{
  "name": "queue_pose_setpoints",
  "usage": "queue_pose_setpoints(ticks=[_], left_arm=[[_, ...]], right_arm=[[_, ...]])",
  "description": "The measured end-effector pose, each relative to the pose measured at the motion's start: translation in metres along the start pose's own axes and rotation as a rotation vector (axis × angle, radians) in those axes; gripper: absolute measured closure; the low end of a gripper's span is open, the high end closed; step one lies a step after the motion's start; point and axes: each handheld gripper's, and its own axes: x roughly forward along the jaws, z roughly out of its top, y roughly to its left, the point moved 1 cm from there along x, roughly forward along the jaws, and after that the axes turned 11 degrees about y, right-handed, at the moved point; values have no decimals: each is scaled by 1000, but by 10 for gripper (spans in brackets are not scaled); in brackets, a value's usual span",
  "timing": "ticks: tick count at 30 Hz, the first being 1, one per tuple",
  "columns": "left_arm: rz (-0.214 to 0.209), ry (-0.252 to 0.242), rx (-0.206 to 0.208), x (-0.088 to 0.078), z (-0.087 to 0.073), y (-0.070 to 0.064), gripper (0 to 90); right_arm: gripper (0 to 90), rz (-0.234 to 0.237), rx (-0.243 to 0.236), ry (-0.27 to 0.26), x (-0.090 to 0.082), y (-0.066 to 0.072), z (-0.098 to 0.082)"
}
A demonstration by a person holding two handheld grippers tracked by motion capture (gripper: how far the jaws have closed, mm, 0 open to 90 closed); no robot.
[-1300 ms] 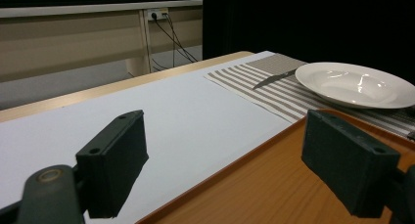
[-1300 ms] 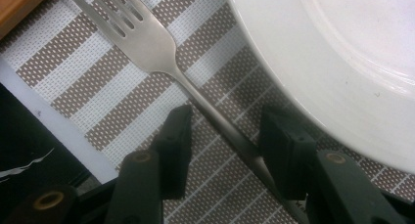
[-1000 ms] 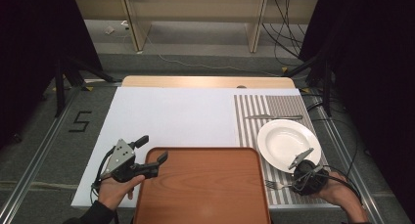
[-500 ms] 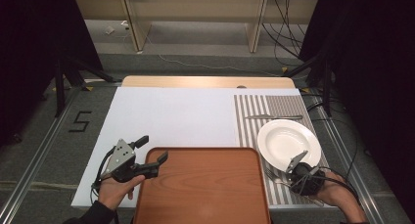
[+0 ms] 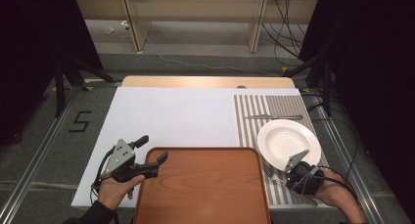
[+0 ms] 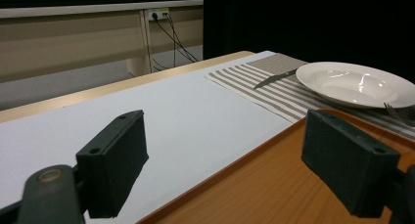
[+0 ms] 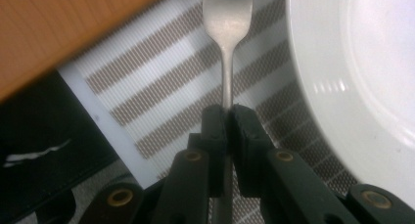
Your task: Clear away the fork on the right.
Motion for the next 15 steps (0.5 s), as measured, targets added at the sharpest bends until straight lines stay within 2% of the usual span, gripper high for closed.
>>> queue_pose_setpoints(ticks=[6,13,15], left_arm=[[1,0,0,0,0,0,165],[0,-2,1,0,0,0,165],[0,-2,1,0,0,0,165]], right_arm=[[848,27,-2,-89,-8,1,3],[849,63,19,-160,-18,3,5],[849,48,29,-173,-21,5,7]])
